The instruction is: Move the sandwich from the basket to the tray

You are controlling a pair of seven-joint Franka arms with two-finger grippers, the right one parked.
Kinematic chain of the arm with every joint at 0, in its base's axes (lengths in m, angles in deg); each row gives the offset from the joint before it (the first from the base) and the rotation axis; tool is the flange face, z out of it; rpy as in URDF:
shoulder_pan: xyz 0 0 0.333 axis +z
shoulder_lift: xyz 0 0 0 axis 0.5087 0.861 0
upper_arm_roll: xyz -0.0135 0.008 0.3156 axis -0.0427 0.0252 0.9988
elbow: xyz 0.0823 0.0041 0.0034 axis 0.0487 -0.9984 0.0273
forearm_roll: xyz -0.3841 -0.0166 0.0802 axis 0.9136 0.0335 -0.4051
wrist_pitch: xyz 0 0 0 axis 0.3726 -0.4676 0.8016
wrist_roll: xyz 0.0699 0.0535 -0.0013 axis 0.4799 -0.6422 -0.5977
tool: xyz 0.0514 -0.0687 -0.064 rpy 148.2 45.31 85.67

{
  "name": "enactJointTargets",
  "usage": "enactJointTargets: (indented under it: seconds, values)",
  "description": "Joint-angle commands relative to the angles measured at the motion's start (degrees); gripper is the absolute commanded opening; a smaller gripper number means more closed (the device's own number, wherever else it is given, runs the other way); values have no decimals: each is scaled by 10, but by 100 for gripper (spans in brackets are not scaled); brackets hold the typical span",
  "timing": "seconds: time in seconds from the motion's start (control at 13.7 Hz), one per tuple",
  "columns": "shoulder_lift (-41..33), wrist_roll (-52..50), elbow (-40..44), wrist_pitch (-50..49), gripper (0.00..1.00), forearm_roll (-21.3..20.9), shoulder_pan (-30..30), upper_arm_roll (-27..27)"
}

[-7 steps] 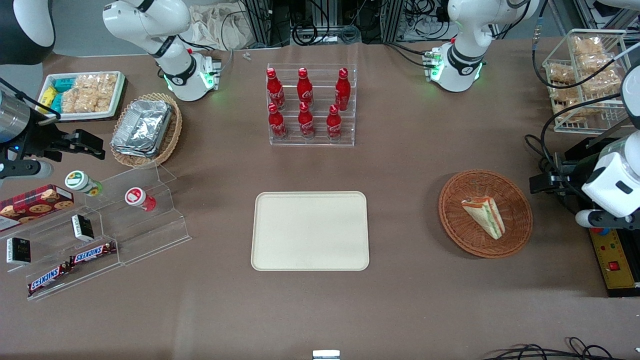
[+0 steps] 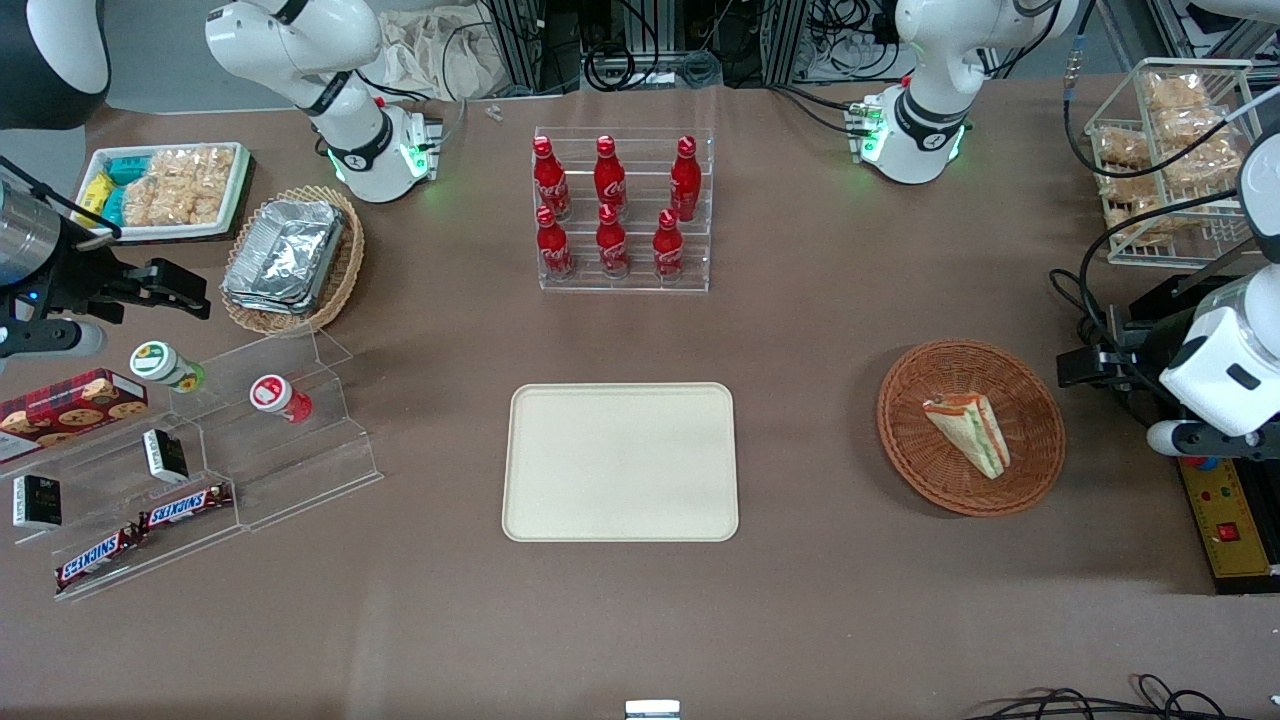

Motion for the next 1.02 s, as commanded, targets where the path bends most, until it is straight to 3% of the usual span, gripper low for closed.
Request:
enactJointTargets:
  seconds: [0.0, 0.15, 0.44, 0.73, 0.95]
  values:
    - [-4, -8, -18, 3, 99, -5, -1, -1]
    - [-8, -10, -38, 12, 99, -3, 0, -1]
    - [-81, -114, -218, 177, 99, -3, 1, -1]
    - [-64, -223, -268, 212, 99, -3, 5, 0]
    - [-5, -286, -271, 243, 99, -2, 7, 0]
